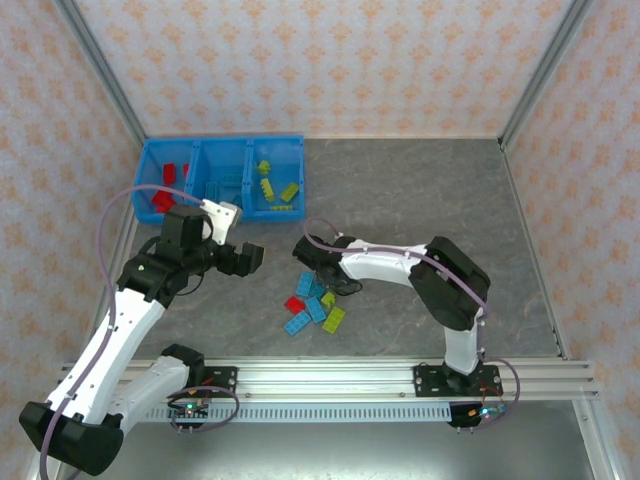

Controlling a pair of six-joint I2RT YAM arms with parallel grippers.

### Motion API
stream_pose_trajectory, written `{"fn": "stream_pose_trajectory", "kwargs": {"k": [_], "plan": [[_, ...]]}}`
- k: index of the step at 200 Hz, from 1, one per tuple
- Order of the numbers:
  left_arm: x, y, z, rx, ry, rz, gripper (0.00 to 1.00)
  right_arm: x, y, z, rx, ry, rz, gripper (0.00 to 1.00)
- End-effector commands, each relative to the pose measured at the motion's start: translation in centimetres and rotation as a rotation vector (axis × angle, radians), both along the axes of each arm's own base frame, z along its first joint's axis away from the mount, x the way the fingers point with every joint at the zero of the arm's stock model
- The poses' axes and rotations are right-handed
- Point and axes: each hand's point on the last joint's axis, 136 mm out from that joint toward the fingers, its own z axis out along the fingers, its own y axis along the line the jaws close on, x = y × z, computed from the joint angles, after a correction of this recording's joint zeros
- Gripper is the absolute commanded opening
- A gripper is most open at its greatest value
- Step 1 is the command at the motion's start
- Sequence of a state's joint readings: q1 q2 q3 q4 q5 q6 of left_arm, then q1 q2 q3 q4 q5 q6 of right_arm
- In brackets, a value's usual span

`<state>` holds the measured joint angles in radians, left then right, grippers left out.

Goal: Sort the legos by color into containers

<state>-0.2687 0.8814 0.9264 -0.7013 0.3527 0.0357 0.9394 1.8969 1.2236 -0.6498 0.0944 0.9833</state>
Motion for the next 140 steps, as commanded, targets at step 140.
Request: {"fn": "stream_pose_trajectory", "kwargs": {"k": [140], "plan": [[-0.2, 3.1, -0.6, 0.15, -0.026, 0.096, 1.0, 18.3, 12.9, 18.9, -0.064, -0.78, 0.598, 0.27]]}}
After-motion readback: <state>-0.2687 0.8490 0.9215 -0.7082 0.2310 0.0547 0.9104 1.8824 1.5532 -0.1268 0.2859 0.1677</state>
